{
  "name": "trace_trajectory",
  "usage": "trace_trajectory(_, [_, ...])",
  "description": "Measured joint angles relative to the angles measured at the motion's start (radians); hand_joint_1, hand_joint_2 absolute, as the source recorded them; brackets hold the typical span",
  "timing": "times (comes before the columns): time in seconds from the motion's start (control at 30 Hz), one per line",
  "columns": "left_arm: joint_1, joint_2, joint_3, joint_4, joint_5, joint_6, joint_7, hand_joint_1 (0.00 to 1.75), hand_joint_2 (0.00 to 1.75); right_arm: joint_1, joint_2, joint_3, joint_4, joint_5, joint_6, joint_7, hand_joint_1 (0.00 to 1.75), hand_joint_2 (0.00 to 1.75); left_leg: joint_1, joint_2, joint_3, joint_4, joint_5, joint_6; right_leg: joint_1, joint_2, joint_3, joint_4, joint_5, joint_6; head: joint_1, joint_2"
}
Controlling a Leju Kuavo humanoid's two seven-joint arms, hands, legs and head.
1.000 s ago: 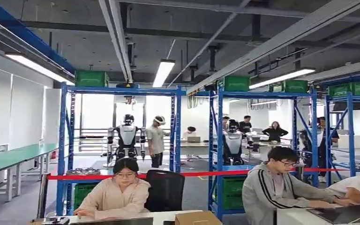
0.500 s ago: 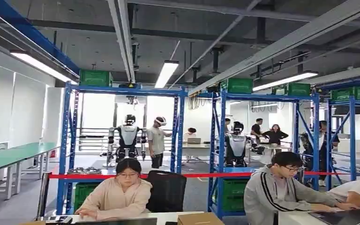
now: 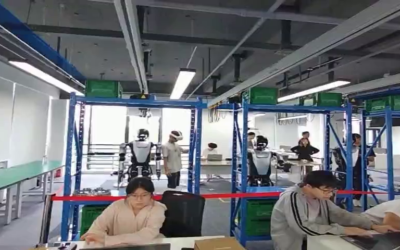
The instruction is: Take the parts from the cabinet and place them on the table.
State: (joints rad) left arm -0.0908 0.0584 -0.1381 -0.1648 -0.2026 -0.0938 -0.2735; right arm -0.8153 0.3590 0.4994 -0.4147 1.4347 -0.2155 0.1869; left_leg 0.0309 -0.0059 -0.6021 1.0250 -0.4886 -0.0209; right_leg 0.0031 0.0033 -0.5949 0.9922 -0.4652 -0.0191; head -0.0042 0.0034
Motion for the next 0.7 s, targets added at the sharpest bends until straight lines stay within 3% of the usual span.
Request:
trace_trajectory(0.03, [0.000, 0.000, 0.000, 0.000, 0.000, 0.000, -0.003, 0.00, 0.00, -0.002, 0.000, 0.000, 0.003, 0.001, 0.000, -0.002, 0.00, 0.00, -0.003, 0.001, -0.007, 0.020, -0.019, 0.000, 0.002, -0.001, 0.004, -0.008, 0.004, -0.005, 0.000, 0.000])
trace_trajectory(0.13, [0.000, 0.001, 0.000, 0.000, -0.001, 0.004, -0.002, 0.00, 0.00, -0.003, -0.002, 0.000, 0.013, 0.005, 0.002, -0.012, 0.00, 0.00, -0.003, 0.001, -0.104, 0.238, -0.126, -0.006, 0.004, -0.001, 0.002, -0.007, 0.005, -0.007, 0.000, 0.000])
trace_trajectory(0.17, [0.001, 0.001, 0.000, 0.000, -0.001, 0.004, -0.002, 0.00, 0.00, -0.001, -0.003, 0.000, 0.017, 0.005, 0.003, -0.013, 0.00, 0.00, -0.003, 0.001, -0.125, 0.283, -0.135, -0.009, 0.005, -0.001, 0.002, -0.006, 0.005, -0.007, 0.000, 0.000])
trace_trajectory(0.2, [0.001, 0.001, 0.000, 0.000, -0.001, 0.004, -0.002, 0.00, 0.00, 0.000, -0.004, 0.000, 0.020, 0.006, 0.004, -0.015, 0.00, 0.00, -0.002, 0.001, -0.125, 0.283, -0.121, -0.011, 0.004, -0.001, 0.002, -0.006, 0.004, -0.007, 0.000, 0.000])
trace_trajectory(0.23, [0.000, 0.001, 0.000, 0.000, -0.001, 0.006, -0.001, 0.00, 0.00, 0.000, -0.004, 0.000, 0.023, 0.006, 0.003, -0.023, 0.00, 0.00, -0.001, 0.001, -0.107, 0.240, -0.089, -0.013, 0.004, 0.000, 0.002, -0.004, 0.004, -0.006, 0.000, 0.000])
trace_trajectory(0.3, [-0.001, 0.002, 0.000, 0.000, -0.002, 0.008, -0.001, 0.00, 0.00, -0.003, -0.004, 0.000, 0.023, 0.006, 0.000, -0.044, 0.00, 0.00, 0.005, 0.002, -0.031, 0.081, -0.002, -0.017, 0.001, 0.003, 0.002, 0.007, -0.003, 0.001, 0.000, 0.000])
trace_trajectory(0.33, [-0.002, 0.002, 0.000, 0.000, -0.002, 0.008, -0.002, 0.00, 0.00, -0.006, -0.005, -0.001, 0.023, 0.004, -0.001, -0.060, 0.00, 0.00, 0.007, 0.002, -0.003, 0.025, 0.004, -0.018, 0.002, 0.005, -0.003, 0.016, -0.009, 0.008, 0.000, 0.000])
trace_trajectory(0.37, [-0.004, 0.001, 0.001, 0.000, -0.002, 0.009, -0.002, 0.00, 0.00, -0.011, -0.005, -0.002, 0.022, -0.001, -0.002, -0.078, 0.00, 0.00, 0.004, 0.001, 0.000, 0.006, -0.003, -0.010, 0.010, 0.008, -0.013, 0.032, -0.013, 0.013, 0.000, 0.000])
trace_trajectory(0.47, [-0.002, 0.001, 0.005, 0.000, -0.001, 0.011, -0.004, 0.00, 0.00, -0.017, -0.008, -0.003, 0.004, -0.012, -0.003, -0.131, 0.00, 0.00, -0.002, 0.002, -0.006, 0.017, -0.002, 0.006, 0.006, 0.011, -0.016, 0.028, -0.008, 0.022, -0.001, 0.000])
trace_trajectory(0.53, [-0.003, 0.001, 0.007, -0.001, 0.000, 0.013, -0.010, 0.00, 0.00, -0.026, -0.013, -0.003, -0.018, -0.017, 0.000, -0.152, 0.00, 0.00, 0.003, 0.003, -0.005, 0.013, 0.004, 0.020, 0.004, 0.007, -0.025, 0.053, -0.033, 0.035, -0.001, 0.000])
trace_trajectory(0.57, [-0.003, 0.002, 0.010, -0.001, 0.002, 0.018, -0.013, 0.00, 0.00, -0.031, -0.015, -0.003, -0.033, -0.021, 0.006, -0.163, 0.00, 0.00, 0.003, 0.003, -0.005, 0.013, 0.004, 0.024, 0.002, 0.005, -0.047, 0.107, -0.070, 0.041, -0.001, 0.000])
trace_trajectory(0.63, [0.000, 0.002, 0.016, -0.001, 0.002, 0.018, -0.016, 0.00, 0.00, -0.035, -0.021, -0.003, -0.057, -0.028, 0.017, -0.180, 0.00, 0.00, 0.003, 0.003, -0.005, 0.013, 0.004, 0.025, -0.002, 0.002, -0.118, 0.271, -0.144, 0.048, -0.001, 0.000])
trace_trajectory(0.67, [0.001, 0.002, 0.018, -0.001, 0.002, 0.018, -0.019, 0.00, 0.00, -0.033, -0.026, -0.003, -0.070, -0.035, 0.026, -0.190, 0.00, 0.00, 0.003, 0.003, -0.005, 0.014, 0.004, 0.025, -0.003, 0.002, -0.147, 0.333, -0.162, 0.049, -0.001, 0.000])
trace_trajectory(0.7, [0.003, 0.002, 0.022, -0.001, 0.003, 0.018, -0.021, 0.00, 0.00, -0.029, -0.032, -0.003, -0.085, -0.044, 0.031, -0.202, 0.00, 0.00, 0.003, 0.002, -0.005, 0.014, 0.004, 0.025, -0.004, 0.002, -0.158, 0.350, -0.154, 0.049, -0.001, 0.000])
